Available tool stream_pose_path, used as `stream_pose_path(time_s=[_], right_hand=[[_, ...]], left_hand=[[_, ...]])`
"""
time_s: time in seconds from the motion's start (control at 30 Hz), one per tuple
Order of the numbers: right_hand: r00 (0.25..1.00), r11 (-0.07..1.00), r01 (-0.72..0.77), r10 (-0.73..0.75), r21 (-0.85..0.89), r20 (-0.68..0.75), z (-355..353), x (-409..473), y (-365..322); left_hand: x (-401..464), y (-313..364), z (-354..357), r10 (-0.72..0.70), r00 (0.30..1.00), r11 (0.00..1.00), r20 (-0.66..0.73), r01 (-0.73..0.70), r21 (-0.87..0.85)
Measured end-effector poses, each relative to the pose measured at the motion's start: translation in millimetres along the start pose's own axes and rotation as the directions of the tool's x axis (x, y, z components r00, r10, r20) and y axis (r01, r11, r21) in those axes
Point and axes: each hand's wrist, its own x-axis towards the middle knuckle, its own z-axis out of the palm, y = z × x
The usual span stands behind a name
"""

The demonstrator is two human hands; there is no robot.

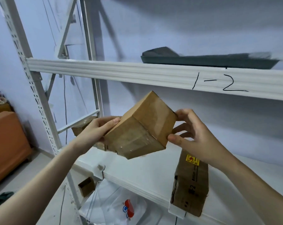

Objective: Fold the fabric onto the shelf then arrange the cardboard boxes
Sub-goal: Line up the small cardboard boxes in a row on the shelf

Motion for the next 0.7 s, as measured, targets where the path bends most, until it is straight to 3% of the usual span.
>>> stream_pose_path(time_s=[0.2, 0.33, 0.43, 0.5, 0.6, 0.7], right_hand=[[0.968, 0.971, 0.208, -0.221, -0.115, -0.118, -22.4, 0.6, -57.3], [0.868, 0.905, 0.327, -0.402, -0.273, -0.291, -52.7, 12.7, -97.0], [0.805, 0.852, 0.368, -0.492, -0.373, -0.331, -83.4, 30.9, -120.0], [0.810, 0.865, 0.311, -0.458, -0.395, -0.365, -107.1, 44.7, -135.0], [0.856, 0.941, 0.202, -0.305, -0.272, -0.418, -142.7, 63.5, -145.8], [0.874, 0.978, 0.087, -0.167, -0.191, -0.456, -170.1, 77.4, -140.7]], left_hand=[[-5.9, 97.2, -32.4, 0.266, 0.948, 0.962, -0.174, -0.248, 0.118], [1.0, 171.2, -37.1, 0.439, 0.857, 0.897, -0.270, -0.399, 0.193], [24.8, 213.2, -19.3, 0.514, 0.788, 0.858, -0.339, -0.465, 0.219], [44.4, 234.4, -1.1, 0.554, 0.726, 0.831, -0.408, -0.509, 0.224], [74.6, 255.1, 24.5, 0.601, 0.668, 0.798, -0.439, -0.536, 0.276], [98.7, 266.1, 49.5, 0.582, 0.737, 0.812, -0.343, -0.502, 0.300]])
